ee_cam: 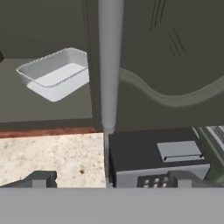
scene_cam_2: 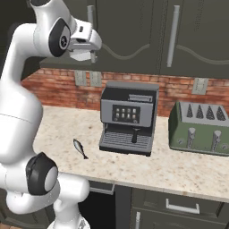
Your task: Retrieve the tupperware from the cabinet, then place the raw meat into the tupperware to avoid contamination.
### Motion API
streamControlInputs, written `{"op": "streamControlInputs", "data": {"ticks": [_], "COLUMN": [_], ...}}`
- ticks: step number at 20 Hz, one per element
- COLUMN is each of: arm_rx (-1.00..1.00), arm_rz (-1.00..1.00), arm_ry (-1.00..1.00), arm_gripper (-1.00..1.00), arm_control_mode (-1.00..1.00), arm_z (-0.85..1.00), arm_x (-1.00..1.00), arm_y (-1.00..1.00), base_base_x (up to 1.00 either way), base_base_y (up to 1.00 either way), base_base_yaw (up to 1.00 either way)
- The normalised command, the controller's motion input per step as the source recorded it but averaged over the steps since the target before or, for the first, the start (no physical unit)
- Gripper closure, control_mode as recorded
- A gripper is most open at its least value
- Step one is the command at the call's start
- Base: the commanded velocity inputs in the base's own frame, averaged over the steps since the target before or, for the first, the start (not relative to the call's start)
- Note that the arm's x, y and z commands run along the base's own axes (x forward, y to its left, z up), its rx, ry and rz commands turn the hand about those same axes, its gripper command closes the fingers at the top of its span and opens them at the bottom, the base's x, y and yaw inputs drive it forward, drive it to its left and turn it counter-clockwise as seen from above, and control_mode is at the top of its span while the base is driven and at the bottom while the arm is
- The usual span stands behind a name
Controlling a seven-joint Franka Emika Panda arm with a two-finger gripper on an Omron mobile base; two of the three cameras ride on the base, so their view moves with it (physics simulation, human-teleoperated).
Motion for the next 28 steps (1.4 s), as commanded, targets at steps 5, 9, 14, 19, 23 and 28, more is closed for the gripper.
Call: {"op": "streamControlInputs", "data": {"ticks": [5,9,14,19,23,28], "arm_rx": [0.0,0.0,-0.01,0.0,0.0,0.02], "arm_rz": [0.01,0.03,0.01,0.0,0.01,0.04], "arm_ry": [-0.04,-0.07,-0.02,0.0,0.0,-0.03], "arm_gripper": [-1.0,-1.0,-1.0,-1.0,-1.0,-1.0], "arm_control_mode": [-1.0,-1.0,-1.0,-1.0,-1.0,-1.0], "arm_z": [-0.05,-0.12,-0.14,-0.13,-0.1,-0.06], "arm_x": [0.34,0.46,0.39,0.42,0.38,0.44], "arm_y": [0.0,0.0,-0.04,-0.09,-0.05,-0.09], "base_base_x": [0.0,0.0,0.0,0.0,0.0,0.0], "base_base_y": [0.0,0.0,0.0,0.0,0.0,0.0], "base_base_yaw": [0.0,0.0,0.0,0.0,0.0,0.0]}}
